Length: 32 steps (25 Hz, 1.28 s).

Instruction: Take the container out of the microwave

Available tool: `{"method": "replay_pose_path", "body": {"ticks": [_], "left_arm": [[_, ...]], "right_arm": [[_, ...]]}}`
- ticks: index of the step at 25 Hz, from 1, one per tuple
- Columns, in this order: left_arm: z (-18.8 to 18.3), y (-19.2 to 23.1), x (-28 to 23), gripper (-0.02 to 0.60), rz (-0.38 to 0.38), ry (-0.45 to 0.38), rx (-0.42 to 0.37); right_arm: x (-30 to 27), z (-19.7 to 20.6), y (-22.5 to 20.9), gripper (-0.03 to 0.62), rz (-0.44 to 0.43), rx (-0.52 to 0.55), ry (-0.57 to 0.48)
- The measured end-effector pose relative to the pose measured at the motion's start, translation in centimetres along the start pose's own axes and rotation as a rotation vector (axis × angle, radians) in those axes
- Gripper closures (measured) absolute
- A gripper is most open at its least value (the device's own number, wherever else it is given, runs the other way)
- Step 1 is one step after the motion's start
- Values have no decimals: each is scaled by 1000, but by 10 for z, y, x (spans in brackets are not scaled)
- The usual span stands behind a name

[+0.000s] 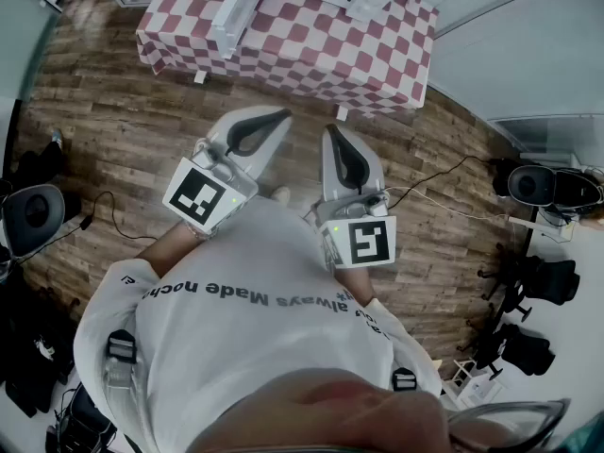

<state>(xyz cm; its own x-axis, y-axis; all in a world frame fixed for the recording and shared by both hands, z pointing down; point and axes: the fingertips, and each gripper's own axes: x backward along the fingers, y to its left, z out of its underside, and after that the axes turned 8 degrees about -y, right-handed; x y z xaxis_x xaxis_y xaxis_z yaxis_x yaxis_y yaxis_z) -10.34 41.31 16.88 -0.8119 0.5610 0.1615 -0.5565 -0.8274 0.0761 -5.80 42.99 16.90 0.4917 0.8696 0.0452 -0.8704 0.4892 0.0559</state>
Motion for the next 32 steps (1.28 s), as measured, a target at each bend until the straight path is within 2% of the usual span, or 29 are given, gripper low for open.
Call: {"method": "replay_pose_path", "body": {"ticks": [6,20,26,29,32], "left_arm": [[5,13,14,578,3,21,-7],[-4,62,61,578,17,3,17],[0,78,64,578,0,1,38],[10,84,65,578,-3,36,34],[11,88,56,578,1,25,24]], "right_arm": [[-12,-2,12,592,4,-22,-24],[-58,4,66,592,23,-14,-3],[-72,11,67,592,20,-15,11],[-78,13,63,592,20,-17,7],[-83,16,56,592,22,-16,5]]}}
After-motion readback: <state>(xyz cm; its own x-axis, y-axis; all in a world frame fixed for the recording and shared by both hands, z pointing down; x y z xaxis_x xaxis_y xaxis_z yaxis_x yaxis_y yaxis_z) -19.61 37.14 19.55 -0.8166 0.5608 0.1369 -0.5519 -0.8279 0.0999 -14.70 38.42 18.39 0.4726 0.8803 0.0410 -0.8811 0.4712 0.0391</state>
